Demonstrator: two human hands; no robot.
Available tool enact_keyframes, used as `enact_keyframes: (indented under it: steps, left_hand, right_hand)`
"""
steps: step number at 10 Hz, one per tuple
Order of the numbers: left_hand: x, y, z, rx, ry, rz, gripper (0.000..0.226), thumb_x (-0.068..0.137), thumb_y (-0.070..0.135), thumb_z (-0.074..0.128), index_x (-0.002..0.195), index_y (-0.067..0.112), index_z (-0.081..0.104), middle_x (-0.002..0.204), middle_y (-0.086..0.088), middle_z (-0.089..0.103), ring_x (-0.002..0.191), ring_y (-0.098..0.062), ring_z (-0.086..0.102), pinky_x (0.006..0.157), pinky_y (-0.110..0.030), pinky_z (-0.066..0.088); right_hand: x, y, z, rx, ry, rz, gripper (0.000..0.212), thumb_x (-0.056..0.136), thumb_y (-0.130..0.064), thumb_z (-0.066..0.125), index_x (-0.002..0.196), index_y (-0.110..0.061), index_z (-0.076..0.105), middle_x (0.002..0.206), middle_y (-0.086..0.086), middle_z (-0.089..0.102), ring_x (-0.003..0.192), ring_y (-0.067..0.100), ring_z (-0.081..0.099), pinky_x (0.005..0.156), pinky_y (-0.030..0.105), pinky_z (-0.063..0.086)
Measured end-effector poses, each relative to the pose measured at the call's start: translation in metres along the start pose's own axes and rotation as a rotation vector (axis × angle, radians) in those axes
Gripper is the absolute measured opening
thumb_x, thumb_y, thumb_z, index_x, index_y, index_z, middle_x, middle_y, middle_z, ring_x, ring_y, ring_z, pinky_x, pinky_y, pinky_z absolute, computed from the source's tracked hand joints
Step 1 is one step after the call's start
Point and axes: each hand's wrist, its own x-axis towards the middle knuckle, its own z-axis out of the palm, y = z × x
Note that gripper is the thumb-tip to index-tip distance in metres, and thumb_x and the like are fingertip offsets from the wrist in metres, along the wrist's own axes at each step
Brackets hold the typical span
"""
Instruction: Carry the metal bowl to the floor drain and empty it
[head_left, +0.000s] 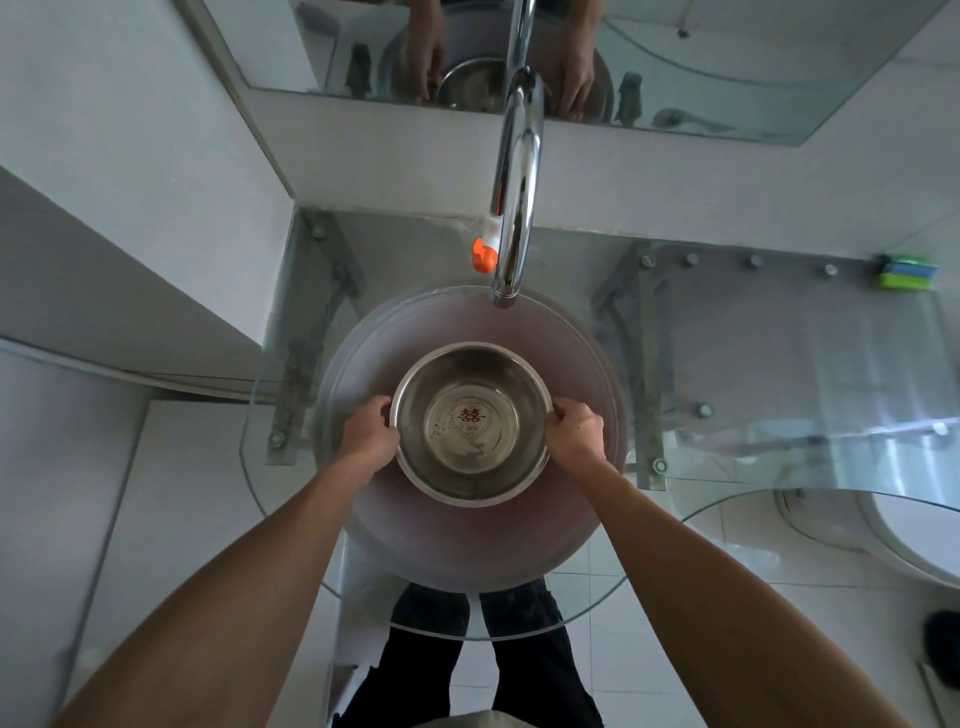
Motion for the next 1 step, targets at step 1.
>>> enact_keyframes:
  steps: [1]
  left_hand:
    - [-0.0014, 0.0107, -0.0078, 0.053, -0.006, -0.007, 0.058, 0.089, 0.013, 0.061, 0.145, 0.019, 0.050, 0.118, -0.009, 0.066, 0.107, -0.033, 0.066, 0.091, -0.042, 0.057]
  right_hand:
    - [-0.0009, -0.0022, -0.0051, -0.028, 0.003, 0.007, 0.025, 0.092, -0.009, 0.047, 0.106, 0.000, 0.065, 0.100, 0.017, 0.066, 0.089, 0.032, 0.062, 0.064, 0.024, 0.043]
